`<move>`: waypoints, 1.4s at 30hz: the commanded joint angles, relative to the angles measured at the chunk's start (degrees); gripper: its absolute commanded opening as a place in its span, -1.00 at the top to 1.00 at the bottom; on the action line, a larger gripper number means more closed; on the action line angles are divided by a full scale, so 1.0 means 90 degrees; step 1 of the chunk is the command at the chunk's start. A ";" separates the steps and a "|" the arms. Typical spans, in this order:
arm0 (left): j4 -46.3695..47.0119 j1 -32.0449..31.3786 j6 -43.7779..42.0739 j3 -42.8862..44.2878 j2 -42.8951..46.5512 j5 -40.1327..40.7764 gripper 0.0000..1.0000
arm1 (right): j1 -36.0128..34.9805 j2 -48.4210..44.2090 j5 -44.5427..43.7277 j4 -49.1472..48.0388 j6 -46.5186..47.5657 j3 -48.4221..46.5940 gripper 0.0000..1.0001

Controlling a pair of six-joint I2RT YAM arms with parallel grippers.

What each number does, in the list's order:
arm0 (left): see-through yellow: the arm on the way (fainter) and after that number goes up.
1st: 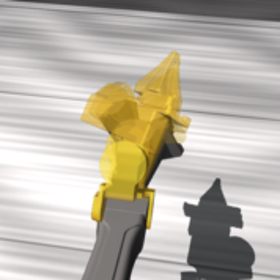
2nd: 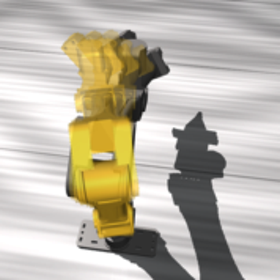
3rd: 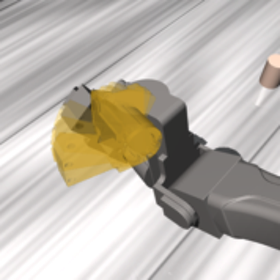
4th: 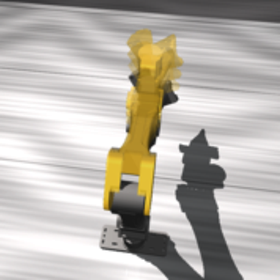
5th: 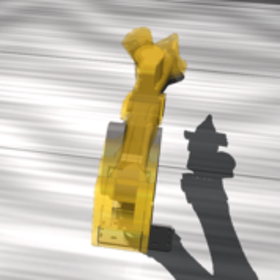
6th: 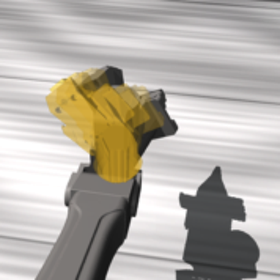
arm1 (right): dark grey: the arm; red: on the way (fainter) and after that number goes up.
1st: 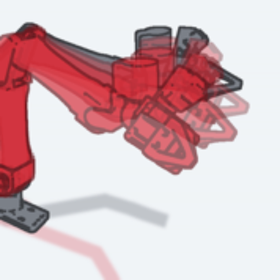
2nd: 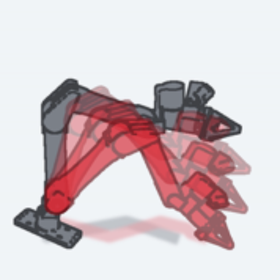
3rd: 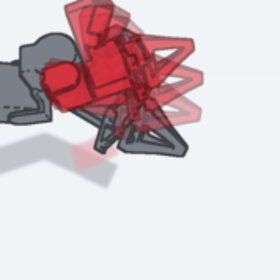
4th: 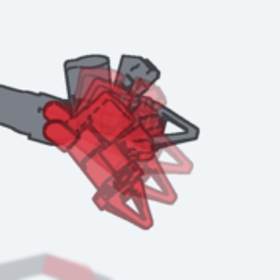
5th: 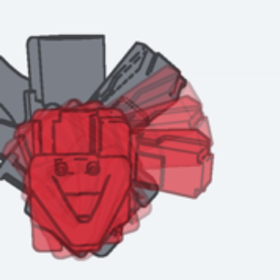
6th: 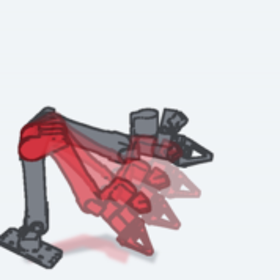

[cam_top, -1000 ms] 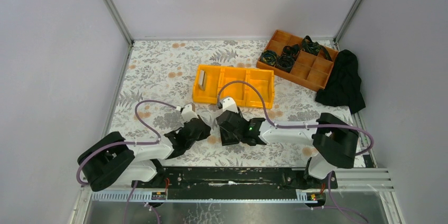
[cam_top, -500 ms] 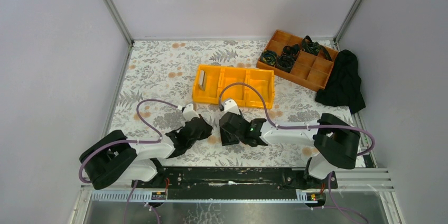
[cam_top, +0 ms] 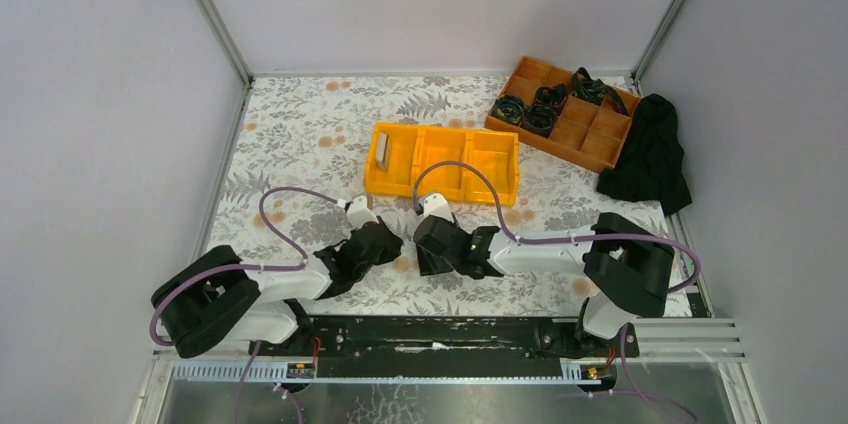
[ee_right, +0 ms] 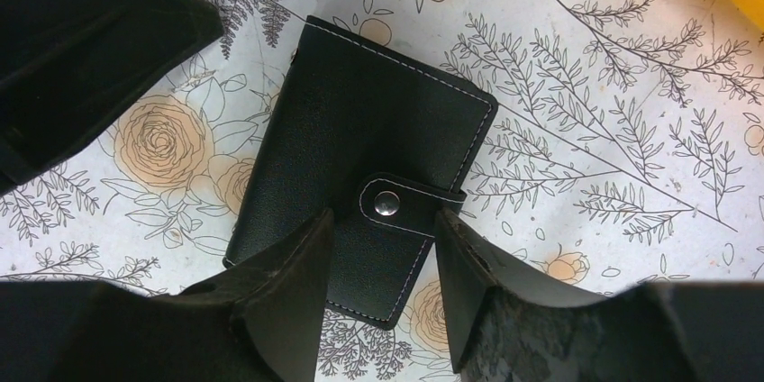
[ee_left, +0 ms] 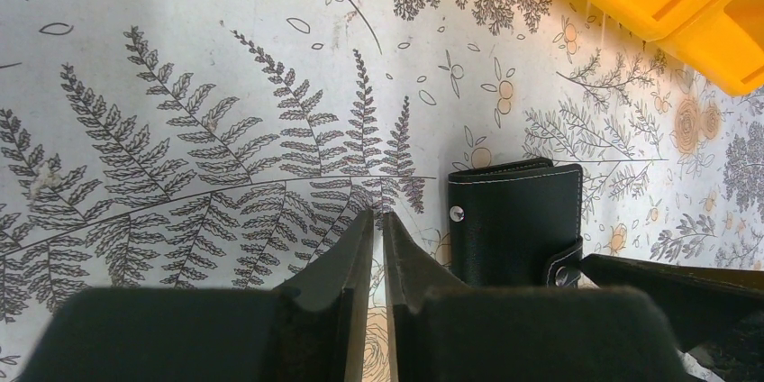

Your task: Take the credit cards out of the card holder

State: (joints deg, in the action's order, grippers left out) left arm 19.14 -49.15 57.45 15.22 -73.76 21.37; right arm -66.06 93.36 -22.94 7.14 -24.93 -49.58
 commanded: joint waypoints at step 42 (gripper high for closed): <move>0.0076 -0.0027 -0.0238 -0.0042 0.0010 0.0022 0.69 | -0.0051 0.0312 -0.0819 -0.0214 0.1384 -0.0598 -0.01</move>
State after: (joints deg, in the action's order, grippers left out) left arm 19.38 -49.15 56.80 15.22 -73.76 20.97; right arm -66.32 94.63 -27.59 5.91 -17.41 -51.64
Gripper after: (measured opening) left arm 0.155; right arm 0.505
